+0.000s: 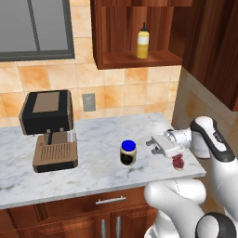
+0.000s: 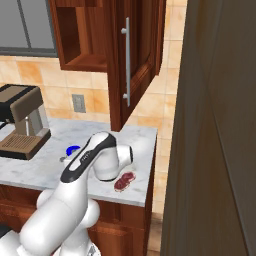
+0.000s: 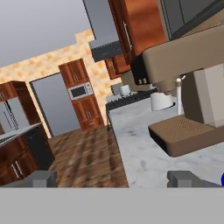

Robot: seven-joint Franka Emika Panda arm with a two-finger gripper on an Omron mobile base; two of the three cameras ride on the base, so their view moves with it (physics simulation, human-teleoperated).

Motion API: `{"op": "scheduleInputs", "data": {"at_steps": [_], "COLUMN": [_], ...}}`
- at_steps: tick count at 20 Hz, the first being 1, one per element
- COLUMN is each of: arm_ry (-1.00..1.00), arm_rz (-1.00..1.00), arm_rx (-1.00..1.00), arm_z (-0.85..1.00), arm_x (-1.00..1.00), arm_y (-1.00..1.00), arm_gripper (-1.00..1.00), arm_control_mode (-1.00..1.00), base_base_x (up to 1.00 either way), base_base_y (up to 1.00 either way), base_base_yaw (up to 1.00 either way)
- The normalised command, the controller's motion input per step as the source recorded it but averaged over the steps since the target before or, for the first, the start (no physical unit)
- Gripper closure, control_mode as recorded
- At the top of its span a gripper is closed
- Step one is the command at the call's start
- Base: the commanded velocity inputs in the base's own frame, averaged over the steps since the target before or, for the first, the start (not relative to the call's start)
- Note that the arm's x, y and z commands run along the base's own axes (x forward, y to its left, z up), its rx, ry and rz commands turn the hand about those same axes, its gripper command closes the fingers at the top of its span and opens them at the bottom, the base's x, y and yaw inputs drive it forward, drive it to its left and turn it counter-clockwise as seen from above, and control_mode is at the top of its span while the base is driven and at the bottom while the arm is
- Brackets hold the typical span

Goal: There are various items on the counter. Only move the condiments/shakers into the cabinet.

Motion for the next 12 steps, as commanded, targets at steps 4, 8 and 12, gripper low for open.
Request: {"op": "scheduleInputs", "data": {"at_steps": [4, 8, 12], "arm_ry": [0.00, 0.00, 0.00], "arm_rz": [0.00, 0.00, 0.00], "arm_rx": [0.00, 0.00, 0.00], "arm_z": [-0.06, -0.04, -0.05], "arm_x": [0.18, 0.16, 0.14], "arm_y": [0.00, 0.00, 0.00], "arm_gripper": [-1.00, -1.00, -1.00], "arm_control_mode": [-1.00, -1.00, -1.00], "base_base_x": [0.00, 0.00, 0.00], "base_base_y": [0.00, 0.00, 0.00], "base_base_yaw": [0.00, 0.00, 0.00]}}
